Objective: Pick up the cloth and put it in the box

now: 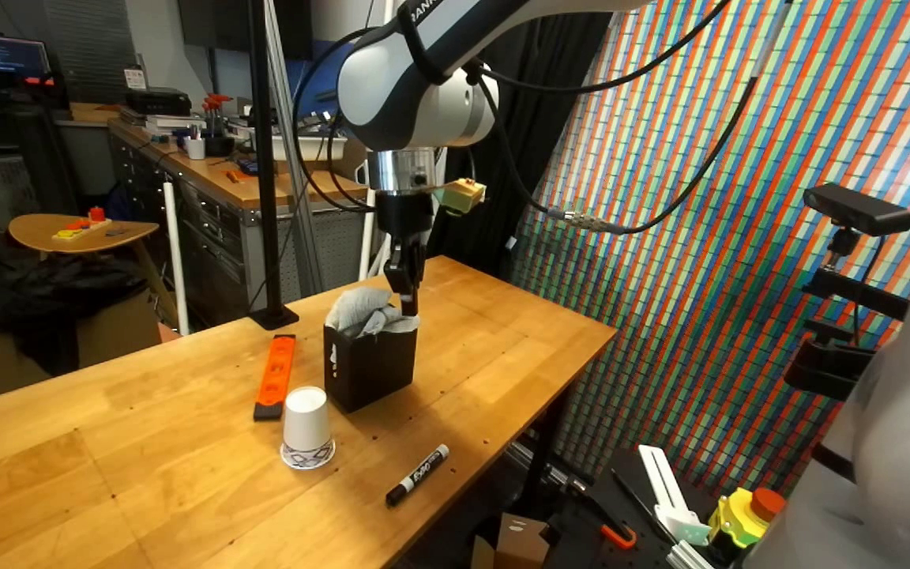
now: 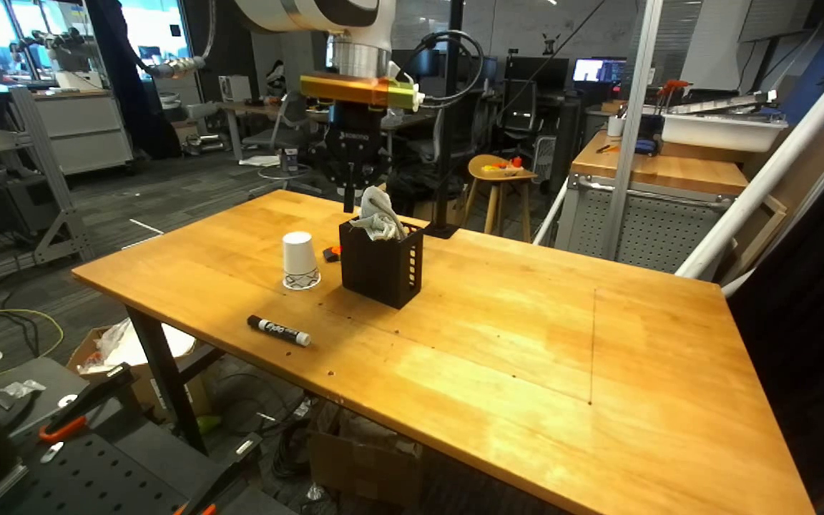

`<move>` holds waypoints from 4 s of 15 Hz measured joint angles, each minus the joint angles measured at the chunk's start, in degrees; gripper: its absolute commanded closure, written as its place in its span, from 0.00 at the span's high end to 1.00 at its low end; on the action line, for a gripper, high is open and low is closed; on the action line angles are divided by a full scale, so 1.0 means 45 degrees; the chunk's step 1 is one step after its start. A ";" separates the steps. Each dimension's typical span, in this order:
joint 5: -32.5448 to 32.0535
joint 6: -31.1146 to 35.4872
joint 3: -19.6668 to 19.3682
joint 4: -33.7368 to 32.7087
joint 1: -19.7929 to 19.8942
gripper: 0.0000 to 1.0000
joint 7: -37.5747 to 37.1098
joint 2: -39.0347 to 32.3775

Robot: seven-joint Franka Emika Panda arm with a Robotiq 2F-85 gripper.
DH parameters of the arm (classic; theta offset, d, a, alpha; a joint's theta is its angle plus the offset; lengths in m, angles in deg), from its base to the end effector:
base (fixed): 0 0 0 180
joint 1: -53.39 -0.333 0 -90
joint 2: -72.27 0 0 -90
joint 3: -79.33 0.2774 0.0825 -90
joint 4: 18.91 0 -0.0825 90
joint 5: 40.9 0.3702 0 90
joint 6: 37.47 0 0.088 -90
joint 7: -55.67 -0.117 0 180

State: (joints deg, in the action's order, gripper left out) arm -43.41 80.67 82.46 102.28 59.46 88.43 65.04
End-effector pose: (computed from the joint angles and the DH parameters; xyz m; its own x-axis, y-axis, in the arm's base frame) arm 0.5230 -0.0296 0.3017 0.8403 0.5163 -0.1649 0.5116 -0.8561 -0.0735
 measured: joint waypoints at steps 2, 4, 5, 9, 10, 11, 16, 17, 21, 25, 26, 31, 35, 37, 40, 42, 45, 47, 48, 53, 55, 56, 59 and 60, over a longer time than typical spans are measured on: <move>0.0000 0.0012 -0.0054 0.0059 0.0000 0.00 0.0000 0.0140; 0.0000 0.0026 -0.0091 0.0028 0.0000 0.00 0.0000 0.0375; 0.0000 0.0041 -0.0100 0.0000 -0.0001 0.00 0.0000 0.0527; 0.0049 0.0135 -0.0103 -0.0170 -0.0096 0.00 -0.0135 0.0956; 0.0185 0.0300 -0.0104 -0.0183 -0.0166 0.00 -0.0267 0.0952; 0.0380 0.0509 -0.0103 -0.0183 -0.0241 0.00 -0.0394 0.0917; 0.1587 0.1971 -0.0097 -0.0674 -0.0586 0.00 -0.0941 0.0062; 0.1636 0.2223 -0.0094 -0.0933 -0.0631 0.00 -0.1016 -0.0225; 0.1526 0.2798 -0.0091 -0.2020 -0.0696 0.00 -0.1042 -0.1363; 0.1213 0.2921 -0.0136 -0.2542 -0.0627 0.00 -0.1037 -0.2050; 0.1143 0.2965 -0.0150 -0.2548 -0.0588 0.00 -0.1037 -0.2099; 0.1021 0.3079 -0.0250 -0.2547 -0.0357 0.00 -0.1032 -0.2123; 0.0855 0.3076 -0.0280 -0.2475 -0.0277 0.00 -0.1033 -0.2104; 0.0837 0.3060 -0.0281 -0.2354 -0.0277 0.00 -0.1033 -0.2103; 0.0828 0.3056 -0.0294 -0.2102 -0.0268 0.00 -0.1033 -0.2092; 0.0824 0.3055 -0.0306 -0.1953 -0.0258 0.00 -0.1033 -0.2090; 0.0823 0.3054 -0.0314 -0.1747 -0.0245 0.00 -0.1033 -0.2091; 0.0822 0.3054 -0.0314 -0.1597 -0.0245 0.00 -0.1033 -0.2096; 0.0818 0.3055 -0.0314 -0.1511 -0.0246 0.00 -0.1033 -0.2103; 0.0676 0.3086 -0.0313 -0.1346 -0.0254 0.00 -0.1041 -0.2351; 0.0668 0.3101 -0.0312 -0.1360 -0.0258 0.00 -0.1042 -0.2548; 0.0668 0.3108 -0.0311 -0.1379 -0.0259 0.00 -0.1042 -0.2659; 0.0668 0.3118 -0.0310 -0.1436 -0.0259 0.00 -0.1071 -0.3040; 0.0668 0.3118 -0.0308 -0.1452 -0.0259 0.00 -0.1090 -0.3171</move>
State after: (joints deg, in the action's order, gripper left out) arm -40.40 94.70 81.07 95.74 58.30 83.53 50.77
